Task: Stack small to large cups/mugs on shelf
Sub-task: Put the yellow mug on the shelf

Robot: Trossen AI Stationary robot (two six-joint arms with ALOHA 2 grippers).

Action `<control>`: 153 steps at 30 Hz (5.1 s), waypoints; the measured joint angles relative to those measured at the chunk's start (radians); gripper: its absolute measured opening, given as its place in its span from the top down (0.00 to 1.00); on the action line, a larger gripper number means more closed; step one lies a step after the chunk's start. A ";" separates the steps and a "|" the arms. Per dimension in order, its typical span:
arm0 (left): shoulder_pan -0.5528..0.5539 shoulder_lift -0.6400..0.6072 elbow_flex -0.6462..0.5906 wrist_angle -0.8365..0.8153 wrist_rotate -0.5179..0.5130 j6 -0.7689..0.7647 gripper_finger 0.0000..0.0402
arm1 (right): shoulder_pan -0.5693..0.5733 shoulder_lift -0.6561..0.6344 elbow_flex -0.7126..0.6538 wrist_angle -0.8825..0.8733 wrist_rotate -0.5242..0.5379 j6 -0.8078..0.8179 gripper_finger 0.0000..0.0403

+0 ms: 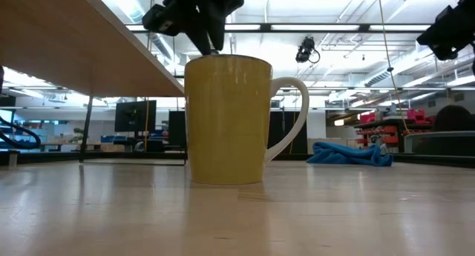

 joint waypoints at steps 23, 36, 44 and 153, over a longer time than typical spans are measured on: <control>0.037 0.063 -0.001 -0.034 0.018 0.025 0.78 | 0.000 0.007 0.000 -0.031 0.000 -0.001 0.79; 0.037 0.081 -0.001 -0.018 0.044 0.061 0.75 | 0.000 0.007 0.000 -0.034 0.000 -0.001 0.79; 0.042 0.120 -0.002 -0.012 0.092 0.077 0.74 | 0.000 0.013 0.000 -0.038 0.000 -0.001 0.79; -0.027 -0.565 -0.091 -0.488 0.071 -0.438 0.94 | 0.000 0.122 0.001 -0.052 -0.010 0.064 0.79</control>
